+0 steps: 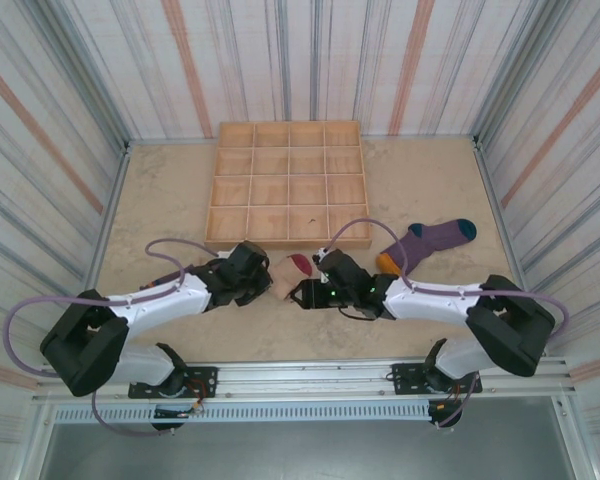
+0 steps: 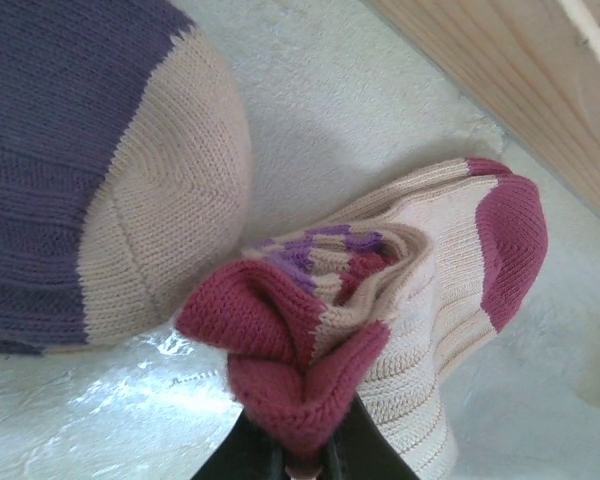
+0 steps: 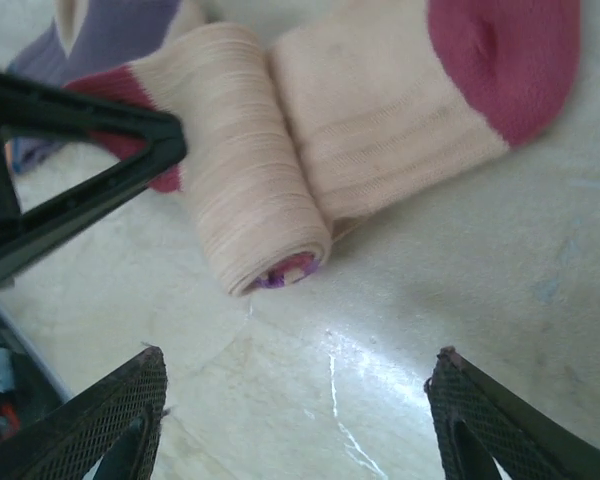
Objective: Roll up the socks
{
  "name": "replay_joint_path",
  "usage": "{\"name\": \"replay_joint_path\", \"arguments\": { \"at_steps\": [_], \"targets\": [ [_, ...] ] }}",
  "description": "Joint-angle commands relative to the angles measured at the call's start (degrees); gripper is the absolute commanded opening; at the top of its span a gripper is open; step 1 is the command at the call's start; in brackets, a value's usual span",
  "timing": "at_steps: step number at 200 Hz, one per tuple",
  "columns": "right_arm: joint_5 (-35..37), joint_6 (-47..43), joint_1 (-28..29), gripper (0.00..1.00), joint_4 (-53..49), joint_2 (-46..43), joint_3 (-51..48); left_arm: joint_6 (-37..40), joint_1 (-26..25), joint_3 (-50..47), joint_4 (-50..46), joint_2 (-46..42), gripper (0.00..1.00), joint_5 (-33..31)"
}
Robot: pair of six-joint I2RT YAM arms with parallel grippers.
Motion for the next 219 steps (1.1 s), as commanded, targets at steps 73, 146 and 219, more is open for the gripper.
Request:
{"name": "replay_joint_path", "arguments": {
  "at_steps": [73,146,219],
  "targets": [
    [39.15,-36.00,21.35,0.69,4.24,6.43,3.03,3.83,1.63,4.64,-6.18,2.79,0.05,8.92],
    [40.20,-42.83,21.15,0.68,12.34,20.77,7.19,4.91,2.42,4.71,-6.97,4.04,0.05,11.26],
    [36.23,-37.56,18.64,0.19,10.44,26.98,8.52,5.44,3.44,2.41,-5.42,1.60,0.12,13.21]
  ]
}}
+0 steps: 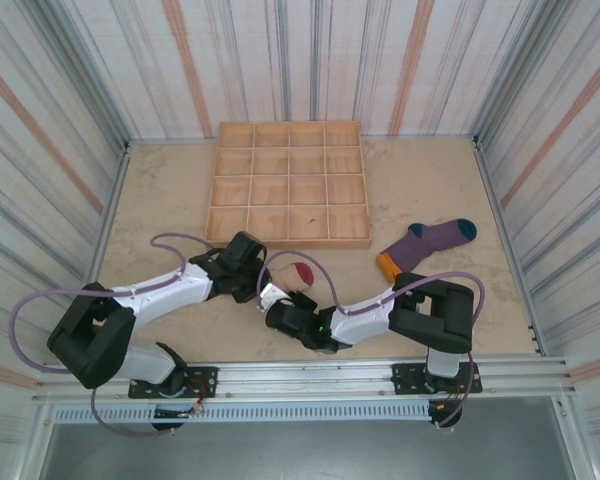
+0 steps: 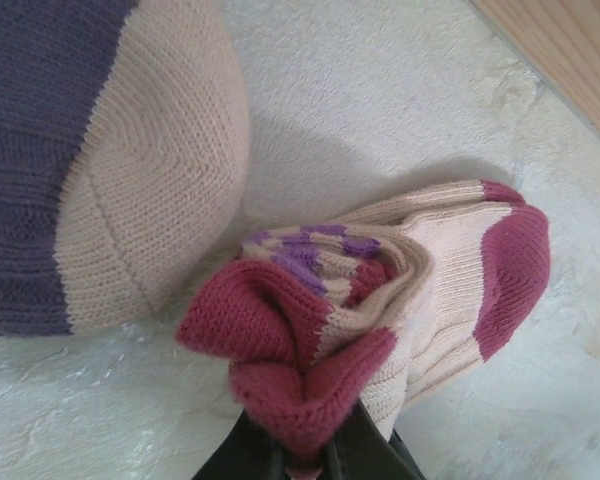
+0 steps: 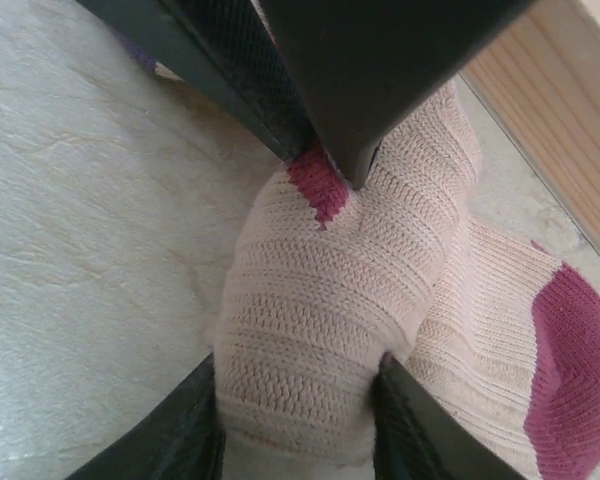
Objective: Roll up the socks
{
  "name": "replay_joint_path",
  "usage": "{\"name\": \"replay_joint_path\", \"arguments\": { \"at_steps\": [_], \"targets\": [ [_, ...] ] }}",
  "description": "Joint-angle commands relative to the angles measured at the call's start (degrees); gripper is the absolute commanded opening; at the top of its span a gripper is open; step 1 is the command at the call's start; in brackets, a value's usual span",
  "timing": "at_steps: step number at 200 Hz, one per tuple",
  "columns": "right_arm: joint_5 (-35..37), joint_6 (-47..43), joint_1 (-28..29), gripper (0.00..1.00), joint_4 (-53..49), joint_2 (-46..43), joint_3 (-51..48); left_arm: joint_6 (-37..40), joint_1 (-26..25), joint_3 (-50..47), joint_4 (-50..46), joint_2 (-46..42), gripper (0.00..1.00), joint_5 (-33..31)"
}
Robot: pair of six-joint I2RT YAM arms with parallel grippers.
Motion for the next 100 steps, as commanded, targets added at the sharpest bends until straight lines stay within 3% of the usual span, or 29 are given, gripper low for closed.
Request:
{"name": "replay_joint_path", "arguments": {
  "at_steps": [1,26,43,59,86,100],
  "targets": [
    [-3.70,2.29,-1.13,0.18,-2.54,2.96,0.60,1.73,-0.47,-1.38,-0.51,-1.43,0.13,3.50],
    [-5.21,5.16,-1.56,0.00,-3.63,2.66,0.34,2.18,0.47,-1.64,0.57,-1.93,0.31,4.74],
    [-7.09,7.26,-2.25,0.00,-4.21,2.26,0.03,2.36,1.01,-1.69,0.74,-3.10,0.44,5.47],
    [-9.65,9.93,-3.37,0.00,-3.81,1.50,-1.05,2.91,1.48,-1.82,0.94,-4.84,0.49,5.39],
    [-15.50,15.14,-6.11,0.00,-1.38,-0.80,-4.32,5.94,3.17,-2.22,3.33,-7.36,0.72,6.59],
    [-18.06,17.11,-7.45,0.00,-0.32,-1.68,-5.89,6.30,3.93,-2.81,5.11,-8.24,0.76,7.99]
  ]
}}
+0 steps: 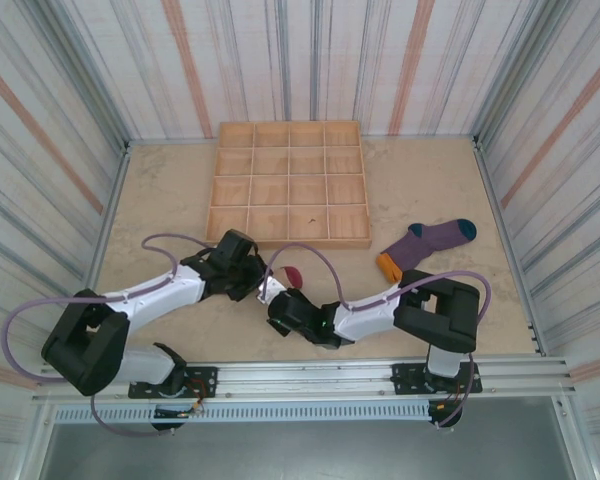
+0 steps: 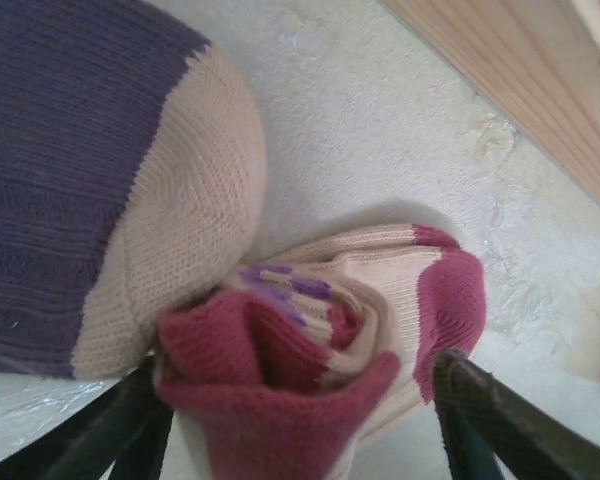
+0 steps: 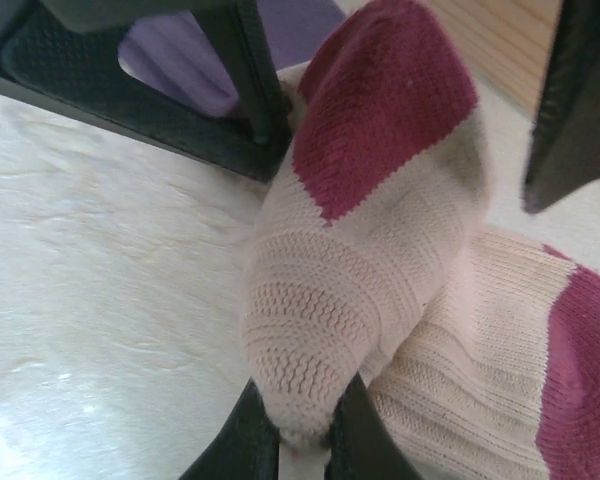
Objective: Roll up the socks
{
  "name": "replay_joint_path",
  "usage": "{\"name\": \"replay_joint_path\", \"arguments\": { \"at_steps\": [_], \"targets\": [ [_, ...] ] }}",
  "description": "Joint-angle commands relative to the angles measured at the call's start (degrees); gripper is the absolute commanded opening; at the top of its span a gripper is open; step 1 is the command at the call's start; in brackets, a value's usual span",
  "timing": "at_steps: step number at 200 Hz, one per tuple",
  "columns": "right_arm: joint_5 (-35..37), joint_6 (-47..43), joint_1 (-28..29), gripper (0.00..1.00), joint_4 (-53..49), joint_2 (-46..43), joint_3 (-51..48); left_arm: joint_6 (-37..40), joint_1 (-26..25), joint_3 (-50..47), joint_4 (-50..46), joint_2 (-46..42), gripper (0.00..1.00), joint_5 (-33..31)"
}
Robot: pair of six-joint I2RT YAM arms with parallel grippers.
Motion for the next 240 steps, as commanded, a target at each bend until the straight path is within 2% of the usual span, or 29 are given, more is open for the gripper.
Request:
{"name": "replay_joint_path", "arguments": {
  "at_steps": [1,102,125,173,203,240],
  "targets": [
    [-6.74,10.29,-5.07,0.00,-6.00,0.47,-4.70,4.10,0.40,-0.79,2.98,-5.36,0.76,7.41],
    [-11.02,15.33,-8.58,0.00,-6.75,2.59,-4.83,2.18,2.13,-4.64,5.58,-7.20,0.78,8.01],
    [-19.98,19.16,-12.31,0.00,-4.35,1.54,-6.21,2.23,2.22,-4.56,6.01,-7.72,0.78,7.99],
    [-36.73,35.48,-20.50,0.00,8.60,1.71,-13.57,2.13,1.79,-4.54,8.20,-6.60,0.77,7.52],
    [-41.76,43.70,-22.86,0.00,18.61,4.16,-18.44,2.20,1.10,-4.54,9.50,-5.29,0.76,6.52],
    [-46.48,52.35,-25.87,0.00,25.24,7.69,-21.19,3.61,-0.45,-3.03,11.55,-1.22,0.75,5.28]
  ]
}}
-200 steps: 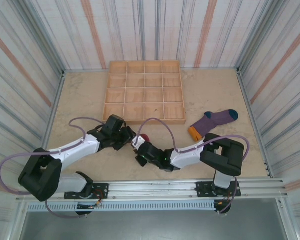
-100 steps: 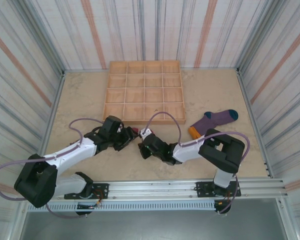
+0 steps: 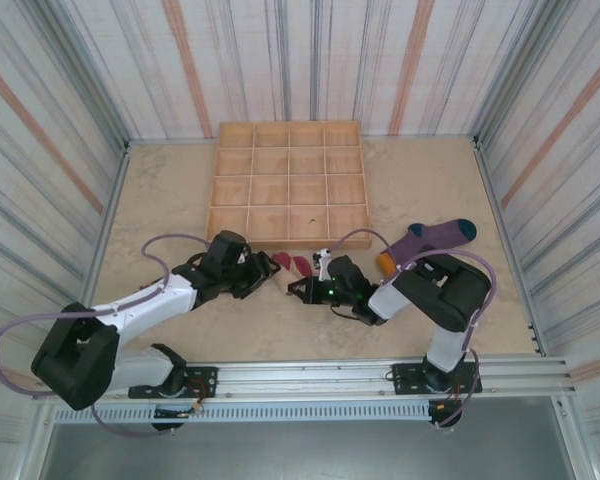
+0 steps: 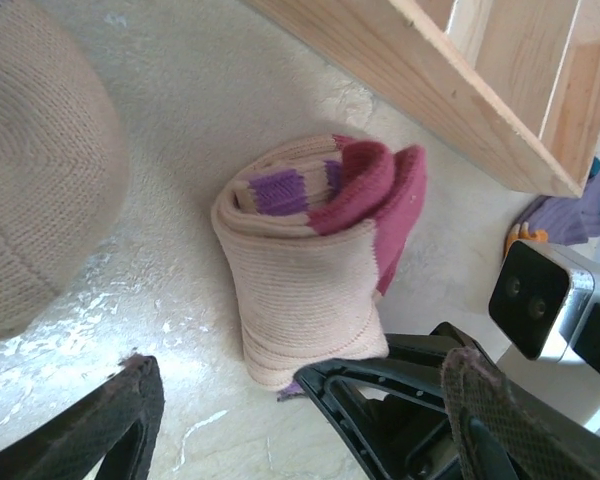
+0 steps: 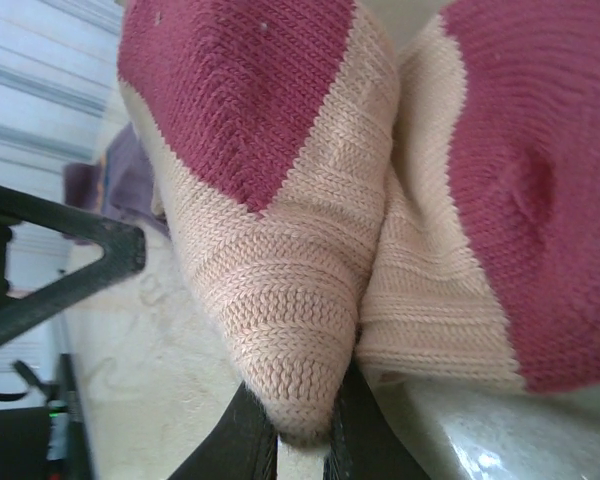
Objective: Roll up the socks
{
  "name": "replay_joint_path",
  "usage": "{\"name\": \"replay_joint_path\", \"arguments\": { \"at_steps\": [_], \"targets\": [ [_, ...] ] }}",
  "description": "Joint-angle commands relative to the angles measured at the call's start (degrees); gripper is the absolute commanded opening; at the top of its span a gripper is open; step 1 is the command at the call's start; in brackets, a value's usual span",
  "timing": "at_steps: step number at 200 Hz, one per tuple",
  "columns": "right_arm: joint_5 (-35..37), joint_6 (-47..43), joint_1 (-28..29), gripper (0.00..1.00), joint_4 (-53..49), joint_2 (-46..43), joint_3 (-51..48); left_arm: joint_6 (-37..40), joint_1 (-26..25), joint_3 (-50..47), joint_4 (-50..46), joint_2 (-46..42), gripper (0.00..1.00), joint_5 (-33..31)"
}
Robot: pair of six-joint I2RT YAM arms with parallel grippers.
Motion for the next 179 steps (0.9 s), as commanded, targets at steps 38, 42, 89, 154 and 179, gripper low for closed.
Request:
{"name": "replay_joint_path", "arguments": {
  "at_steps": [38,42,89,154,179],
  "targets": [
    [-8.74,17.58,-3.62,0.00,-13.59,5.33,-3.21,2.60,-2.54,2.49,6.35,7.94,0.74,-2.95],
    [-8.76,17.83,-3.68,0.00,-14.79,5.17,-2.89,2.67,-2.67,2.60,6.86,8.45,0.74,-3.07],
    [-8.25,16.69,-4.47,0.00,-25.42,2.22,0.77,2.97,-3.10,4.89,8.22,12.96,0.67,-4.39],
    [-3.14,6.18,-5.18,0.09,-40.12,-8.17,3.75,4.25,-3.10,10.43,-0.83,17.08,0.14,-6.10],
    [2.51,-2.70,-3.31,0.31,-51.73,-15.44,7.89,3.83,-2.64,11.40,-3.66,17.35,0.04,-4.25]
  ]
}}
